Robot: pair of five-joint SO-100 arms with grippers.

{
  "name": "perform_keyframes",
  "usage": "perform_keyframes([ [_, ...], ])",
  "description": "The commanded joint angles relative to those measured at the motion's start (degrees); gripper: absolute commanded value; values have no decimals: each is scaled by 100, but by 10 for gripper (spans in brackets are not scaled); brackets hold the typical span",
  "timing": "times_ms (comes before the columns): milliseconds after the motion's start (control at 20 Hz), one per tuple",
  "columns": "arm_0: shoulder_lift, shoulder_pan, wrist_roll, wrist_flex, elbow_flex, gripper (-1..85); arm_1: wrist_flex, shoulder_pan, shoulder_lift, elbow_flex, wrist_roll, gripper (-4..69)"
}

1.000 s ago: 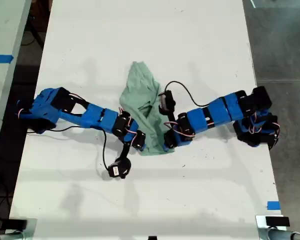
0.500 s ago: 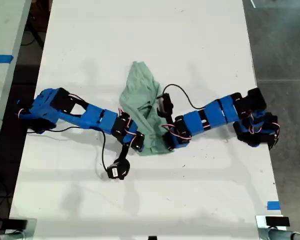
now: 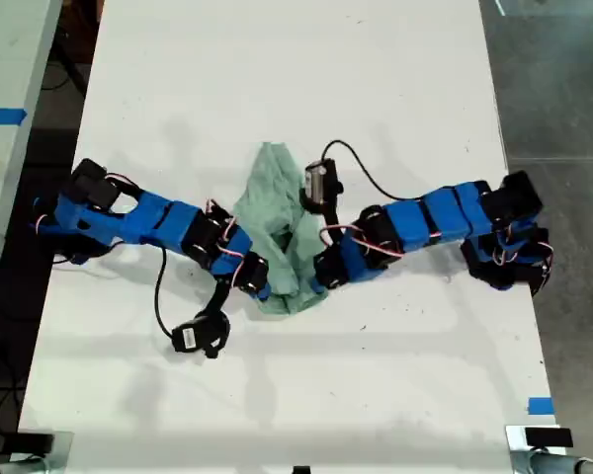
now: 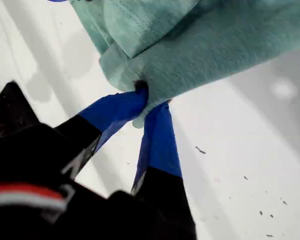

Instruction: Fold t shirt

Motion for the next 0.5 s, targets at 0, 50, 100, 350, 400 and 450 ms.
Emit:
perform_keyframes([
  [0,958,-615,9,413,88,0,18,826,1046,-44,-501,8],
  [50,1151,-879,18,571,272,0,-26,1143,1178,26,-677,8],
  [100,1380,-1187,9,659,668,0,-62,1459,1292,123,-844,7],
  [350,1626,-2769,800,650,1670,0,-659,2971,1477,1055,-1608,7],
  [400,1547,-3023,914,615,1670,0,-949,3234,1450,1354,-1775,7],
  [450,1406,-3270,1002,598,1652,0,-1274,3489,1380,1644,-1925,7],
])
